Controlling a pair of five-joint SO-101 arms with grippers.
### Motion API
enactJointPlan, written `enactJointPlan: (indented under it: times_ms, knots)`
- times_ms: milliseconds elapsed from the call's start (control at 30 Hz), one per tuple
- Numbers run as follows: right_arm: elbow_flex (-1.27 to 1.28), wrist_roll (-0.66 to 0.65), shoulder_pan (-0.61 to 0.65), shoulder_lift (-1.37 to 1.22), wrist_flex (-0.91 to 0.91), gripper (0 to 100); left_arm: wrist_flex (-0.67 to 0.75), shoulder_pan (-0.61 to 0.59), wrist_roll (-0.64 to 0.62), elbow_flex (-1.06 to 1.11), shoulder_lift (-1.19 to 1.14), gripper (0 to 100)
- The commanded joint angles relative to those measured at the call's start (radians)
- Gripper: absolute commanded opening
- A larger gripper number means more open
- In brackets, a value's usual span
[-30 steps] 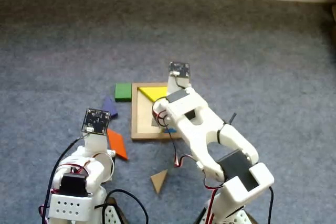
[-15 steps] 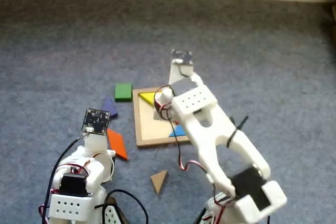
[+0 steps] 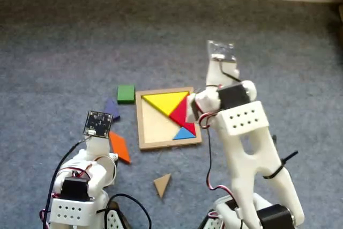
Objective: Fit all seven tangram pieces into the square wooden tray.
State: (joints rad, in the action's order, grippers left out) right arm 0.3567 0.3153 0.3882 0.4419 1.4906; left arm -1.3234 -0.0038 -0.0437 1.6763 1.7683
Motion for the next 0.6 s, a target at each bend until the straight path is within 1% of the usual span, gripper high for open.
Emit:
enactJointPlan:
  times_ms: [0,67,200,567]
  knots:
    - [0.044,-0.02,-0.091,0.087,0.018,0.5,-0.003,0.016,0.006,0.019,0.048,0]
    - [0.114,-0.023,-0.134,0.159,0.007,0.5,-0.003,0.016,0.006,0.019,0.048,0]
    - [0.291,-0.084,-0.208,0.344,-0.094,0.5,-0.003,0.016,0.006,0.019,0.048,0]
    - [0.881,-0.083,-0.36,0.733,-0.45,0.5,-0.003,0.016,0.006,0.019,0.048,0]
